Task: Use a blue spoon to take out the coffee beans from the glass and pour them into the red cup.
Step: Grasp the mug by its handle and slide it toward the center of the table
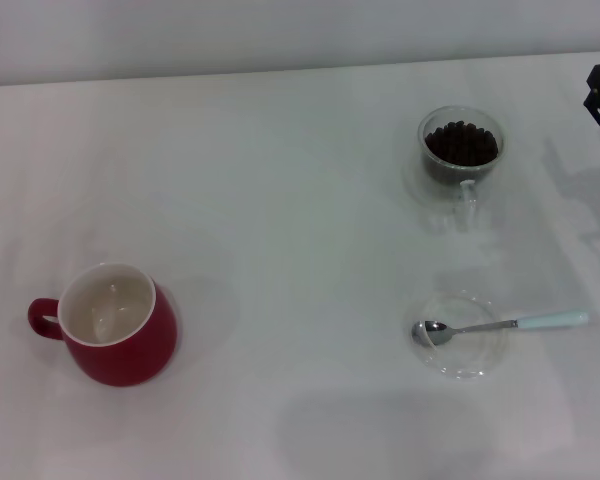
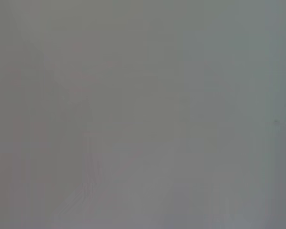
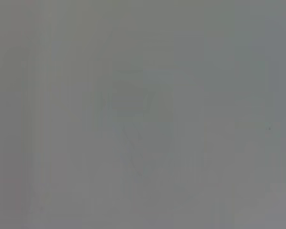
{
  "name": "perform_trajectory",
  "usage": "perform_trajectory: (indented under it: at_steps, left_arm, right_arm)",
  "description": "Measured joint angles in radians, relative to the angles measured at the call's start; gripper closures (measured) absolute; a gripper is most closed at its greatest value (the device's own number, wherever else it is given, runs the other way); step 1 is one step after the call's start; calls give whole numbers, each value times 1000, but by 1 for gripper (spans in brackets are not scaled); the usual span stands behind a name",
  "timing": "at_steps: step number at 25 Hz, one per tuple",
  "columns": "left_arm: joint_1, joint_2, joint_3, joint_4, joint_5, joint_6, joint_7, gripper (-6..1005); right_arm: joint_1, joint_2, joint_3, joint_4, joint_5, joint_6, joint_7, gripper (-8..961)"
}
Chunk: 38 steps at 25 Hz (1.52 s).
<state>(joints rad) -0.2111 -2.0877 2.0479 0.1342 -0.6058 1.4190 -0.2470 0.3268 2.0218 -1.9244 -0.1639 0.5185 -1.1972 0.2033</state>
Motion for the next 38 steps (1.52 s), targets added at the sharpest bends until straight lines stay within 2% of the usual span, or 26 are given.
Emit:
perform_trajectory:
  at_steps: [14,24,29,33,38]
  left_arm:
    - [31,-2,9,2,13,2,0,141]
    - [137,-1,81,-6,16,52,15,143]
    - [162,3,170,-31,17,53,97,144]
    - [159,5,263,-53,17,48,203,144]
    - [145,7,322,-60,19,45,238,145]
  right_arm:
    - [-2,0,-1,4,0,-2,-1,127]
    - [6,-4,5,6,0,-3,-1,127]
    - [15,-6,6,6,0,-2,-2,128]
    - [21,-5,6,5,0,2,-10,128]
    - [20,-3,4,0,-3,3,-18,128]
